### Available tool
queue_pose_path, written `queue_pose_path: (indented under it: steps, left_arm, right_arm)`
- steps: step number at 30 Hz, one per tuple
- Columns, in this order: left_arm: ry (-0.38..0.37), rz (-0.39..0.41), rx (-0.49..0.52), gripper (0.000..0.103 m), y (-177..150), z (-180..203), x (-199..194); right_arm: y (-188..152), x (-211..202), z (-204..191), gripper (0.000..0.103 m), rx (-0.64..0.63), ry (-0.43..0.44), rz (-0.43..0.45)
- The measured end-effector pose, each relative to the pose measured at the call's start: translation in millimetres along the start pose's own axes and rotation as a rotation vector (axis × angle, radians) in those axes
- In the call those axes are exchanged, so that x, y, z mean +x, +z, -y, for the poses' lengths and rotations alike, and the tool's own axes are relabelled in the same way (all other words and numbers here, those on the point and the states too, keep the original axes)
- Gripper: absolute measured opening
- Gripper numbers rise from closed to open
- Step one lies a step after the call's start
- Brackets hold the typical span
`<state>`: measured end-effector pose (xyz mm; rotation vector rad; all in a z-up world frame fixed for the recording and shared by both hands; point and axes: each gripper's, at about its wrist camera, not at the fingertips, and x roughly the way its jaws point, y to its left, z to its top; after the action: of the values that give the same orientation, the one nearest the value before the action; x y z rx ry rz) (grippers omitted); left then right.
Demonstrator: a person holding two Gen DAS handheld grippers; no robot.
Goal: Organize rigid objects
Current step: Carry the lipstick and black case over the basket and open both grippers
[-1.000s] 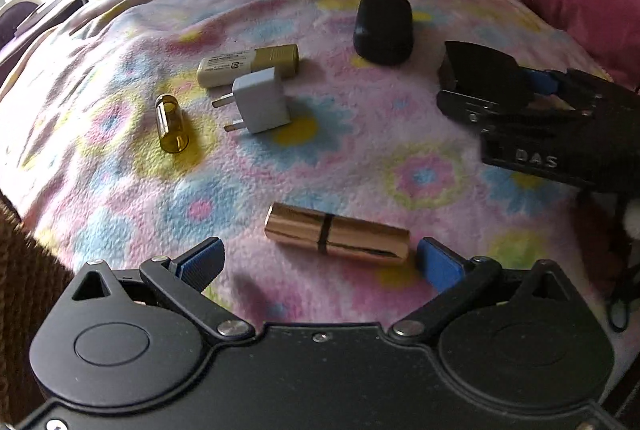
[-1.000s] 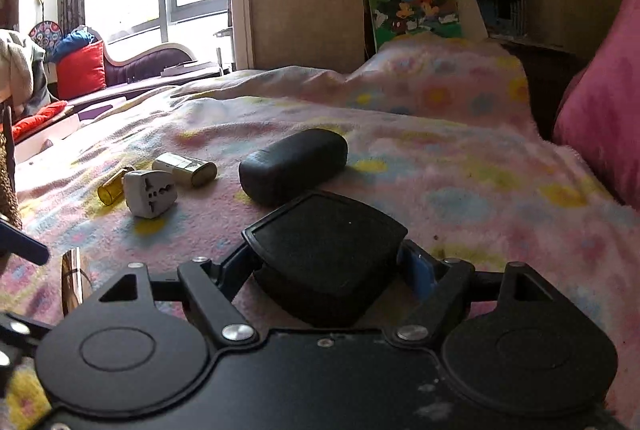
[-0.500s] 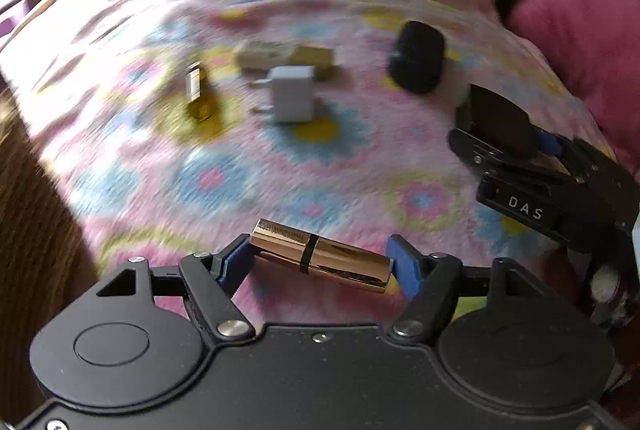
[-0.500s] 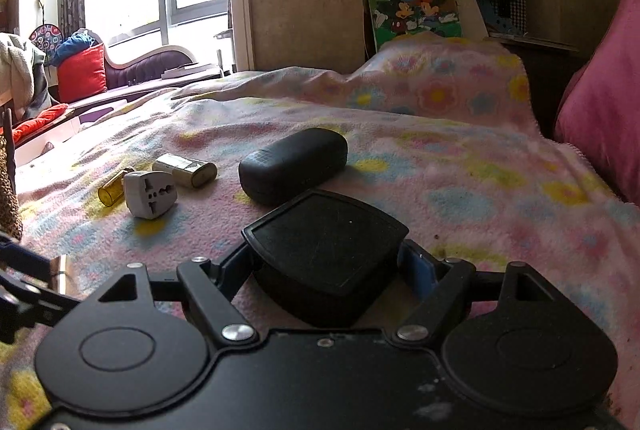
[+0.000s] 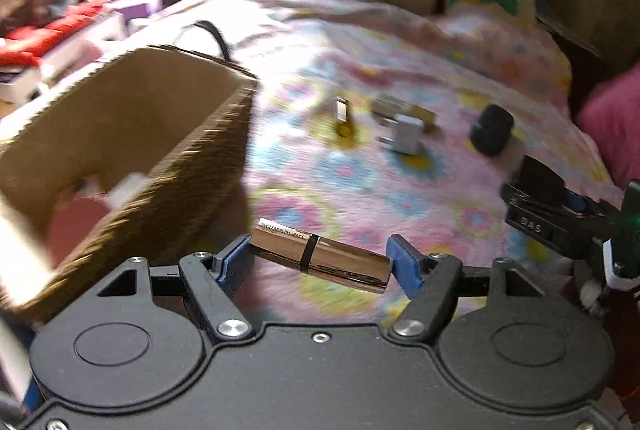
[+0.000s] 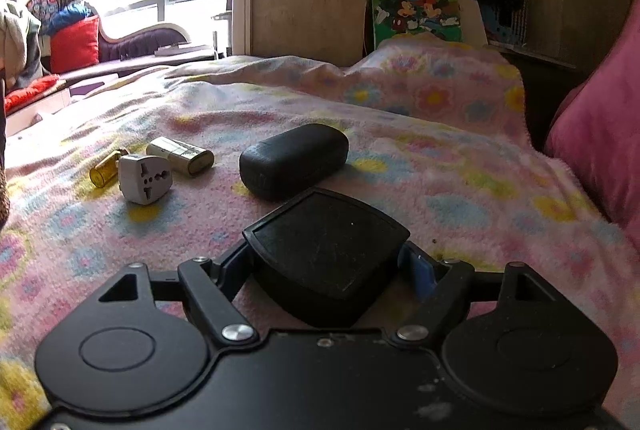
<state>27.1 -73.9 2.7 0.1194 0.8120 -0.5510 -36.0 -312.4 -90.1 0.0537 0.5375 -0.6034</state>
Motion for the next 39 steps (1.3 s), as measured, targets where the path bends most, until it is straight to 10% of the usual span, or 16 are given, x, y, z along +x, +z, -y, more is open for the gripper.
queue_pose_path:
  steps: [8, 24, 39]
  left_arm:
    - [0.139, 0.089, -0.090, 0.068, -3, -25, -52]
    - [0.343, 0.143, -0.355, 0.068, 33, -125, -89]
    - [0.335, 0.010, -0.444, 0.069, 50, -161, -46]
  right_arm:
    - [15, -37, -24, 0.078, 0.033, 0.088, -0.046]
    - [134, -119, -171, 0.078, -0.056, 0.566, 0.100]
    - [150, -85, -241, 0.079, -0.117, 0.617, -0.068]
